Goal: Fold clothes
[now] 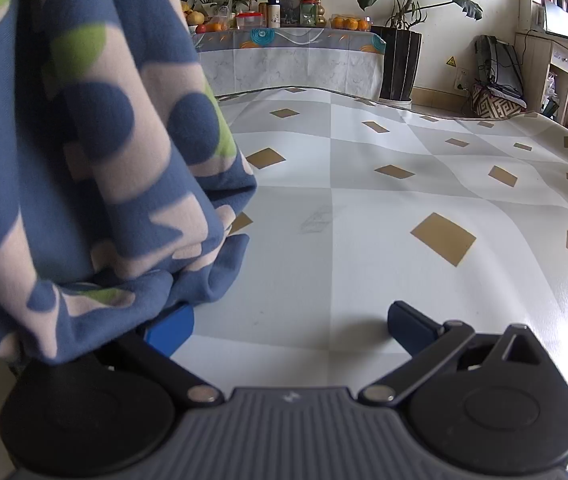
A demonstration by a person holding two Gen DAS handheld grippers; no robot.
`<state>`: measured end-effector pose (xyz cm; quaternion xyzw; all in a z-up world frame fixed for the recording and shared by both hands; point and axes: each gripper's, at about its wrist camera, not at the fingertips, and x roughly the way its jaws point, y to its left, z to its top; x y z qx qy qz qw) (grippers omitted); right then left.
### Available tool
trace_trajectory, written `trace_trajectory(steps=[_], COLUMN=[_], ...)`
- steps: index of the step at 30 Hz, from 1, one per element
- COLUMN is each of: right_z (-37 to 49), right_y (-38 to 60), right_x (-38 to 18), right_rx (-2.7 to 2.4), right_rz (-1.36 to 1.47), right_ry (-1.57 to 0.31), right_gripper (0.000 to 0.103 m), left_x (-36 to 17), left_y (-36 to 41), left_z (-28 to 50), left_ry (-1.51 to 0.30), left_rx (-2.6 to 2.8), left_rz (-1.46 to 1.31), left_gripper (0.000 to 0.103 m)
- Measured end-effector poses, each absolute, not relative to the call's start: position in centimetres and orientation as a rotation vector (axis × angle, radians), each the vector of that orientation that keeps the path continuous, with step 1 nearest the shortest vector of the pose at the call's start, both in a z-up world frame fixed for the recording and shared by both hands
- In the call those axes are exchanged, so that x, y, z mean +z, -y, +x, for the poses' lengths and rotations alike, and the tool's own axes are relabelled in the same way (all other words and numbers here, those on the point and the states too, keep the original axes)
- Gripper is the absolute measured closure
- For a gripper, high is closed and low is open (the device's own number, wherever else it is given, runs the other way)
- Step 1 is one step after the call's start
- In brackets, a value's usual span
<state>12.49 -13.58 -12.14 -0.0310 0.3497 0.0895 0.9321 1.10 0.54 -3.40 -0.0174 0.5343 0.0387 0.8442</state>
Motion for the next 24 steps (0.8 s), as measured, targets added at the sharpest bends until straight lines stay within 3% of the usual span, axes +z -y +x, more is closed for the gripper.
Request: trace_trajectory(steps=[24], right_z=[12.37], right_y=[13.63], right_x=[-12.04], right_rx=[0.183], right_rz=[-0.064], right_ry=[-0.716], right_gripper=[0.000], left_x=[-3.82], left_y=[-0.66], left_z=[1.29], left_ry=[-1.145], left_rx=[0.098], left_rz=[-0.040], left_gripper=[0.000])
